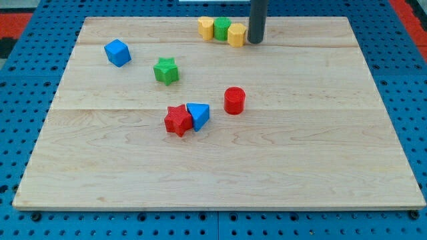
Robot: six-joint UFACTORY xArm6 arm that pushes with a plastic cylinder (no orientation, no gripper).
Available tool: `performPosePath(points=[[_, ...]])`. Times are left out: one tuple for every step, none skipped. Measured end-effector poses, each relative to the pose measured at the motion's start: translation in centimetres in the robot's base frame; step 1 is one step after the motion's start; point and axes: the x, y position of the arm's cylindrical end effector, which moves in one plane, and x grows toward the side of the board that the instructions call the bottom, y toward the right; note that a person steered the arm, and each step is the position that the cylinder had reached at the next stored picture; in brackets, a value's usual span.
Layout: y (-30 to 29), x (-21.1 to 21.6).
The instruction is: Place the green star below to the green circle
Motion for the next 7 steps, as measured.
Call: performPosePath(points=[[-3.9, 4.6], [-12.0, 8.0], [-19.8, 11.0], [-22.2, 7.8], [-17.3, 7.5], [-15.2, 8.2], [-13.6, 7.0]])
